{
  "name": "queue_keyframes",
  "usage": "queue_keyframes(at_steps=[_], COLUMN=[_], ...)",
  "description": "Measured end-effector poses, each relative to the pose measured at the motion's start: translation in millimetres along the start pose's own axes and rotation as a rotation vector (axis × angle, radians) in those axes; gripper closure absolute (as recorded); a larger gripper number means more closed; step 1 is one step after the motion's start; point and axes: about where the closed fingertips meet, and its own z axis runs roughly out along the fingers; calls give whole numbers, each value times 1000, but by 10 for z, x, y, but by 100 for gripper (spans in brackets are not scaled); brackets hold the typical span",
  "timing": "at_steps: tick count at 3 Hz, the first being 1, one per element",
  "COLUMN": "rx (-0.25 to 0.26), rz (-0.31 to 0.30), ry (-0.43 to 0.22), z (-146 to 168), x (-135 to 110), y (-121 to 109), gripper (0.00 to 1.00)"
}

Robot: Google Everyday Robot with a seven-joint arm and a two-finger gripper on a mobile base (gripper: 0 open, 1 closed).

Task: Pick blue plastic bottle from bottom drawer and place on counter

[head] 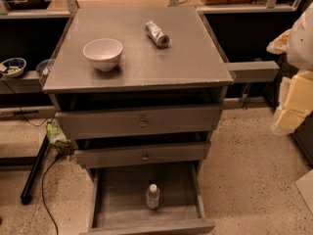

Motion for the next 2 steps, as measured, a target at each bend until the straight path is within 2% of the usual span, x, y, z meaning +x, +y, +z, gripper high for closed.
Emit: queue_keyframes(at_steps=[1,2], rx=[0,6], rz=[0,-6], ry=[0,6], z=[1,283], x=[0,4], y=[0,65], gripper=[0,0])
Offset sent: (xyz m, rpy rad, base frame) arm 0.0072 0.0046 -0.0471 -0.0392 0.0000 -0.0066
